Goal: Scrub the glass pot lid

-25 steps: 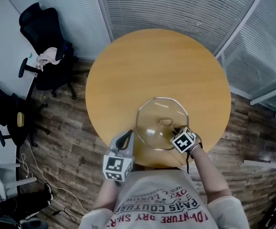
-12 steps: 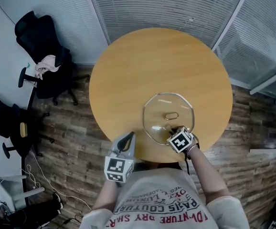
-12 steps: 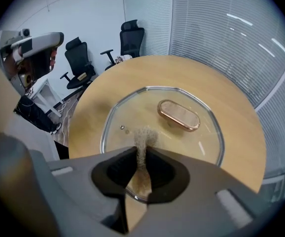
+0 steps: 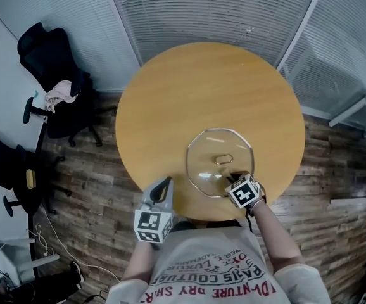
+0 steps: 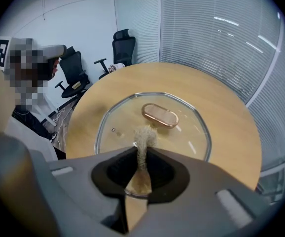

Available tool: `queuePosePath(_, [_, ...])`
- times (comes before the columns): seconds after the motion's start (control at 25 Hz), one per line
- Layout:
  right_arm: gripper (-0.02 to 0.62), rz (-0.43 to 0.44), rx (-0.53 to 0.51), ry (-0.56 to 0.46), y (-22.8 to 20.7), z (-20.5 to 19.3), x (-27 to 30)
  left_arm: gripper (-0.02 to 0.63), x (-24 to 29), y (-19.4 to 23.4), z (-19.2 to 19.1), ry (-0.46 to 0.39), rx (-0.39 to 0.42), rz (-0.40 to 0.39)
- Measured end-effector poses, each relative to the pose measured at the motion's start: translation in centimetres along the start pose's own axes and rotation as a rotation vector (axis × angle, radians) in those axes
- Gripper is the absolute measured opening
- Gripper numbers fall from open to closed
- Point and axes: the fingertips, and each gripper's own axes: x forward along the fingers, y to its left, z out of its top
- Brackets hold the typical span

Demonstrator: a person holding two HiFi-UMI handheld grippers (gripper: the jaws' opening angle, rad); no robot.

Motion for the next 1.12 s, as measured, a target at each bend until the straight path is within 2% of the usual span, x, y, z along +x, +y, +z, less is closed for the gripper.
queuePosePath(0.12, [0.057,-0.004,-0.031,0.015,-3.1,-0.6,-1.2,0.009,1.8,-1.7,1.6,-0.031,-0.015,0.018])
queuePosePath(0.36, [0.057,-0.002,-0.102,0.026,-10.2,0.1,-0.9,0.009,5.8,-4.2,2.2,-0.023,-0.050,0.076])
queuePosePath(0.56, [0.057,0.069,-0.201,-0.012,-12.8,2.8,0.8,0.009,7.7,-6.0,1.7,-0.002,-0.079,0.142])
queuePosePath(0.64, [0.057,0.097,-0.273,-0.040,-13.0,4.5,1.6,0.008,8.1,-6.5,1.6,-0.001,-0.093,0.174])
queuePosePath(0.84, [0.057,0.144,-0.527,-0.066,-12.4,8.0,4.1,0.008,8.3,-7.3,0.4,0.011,-0.119,0.248])
queuePosePath(1.12, [0.057,0.179,-0.767,-0.088,-11.4,11.6,7.1,0.008,7.5,-7.7,-1.1,0.027,-0.171,0.346])
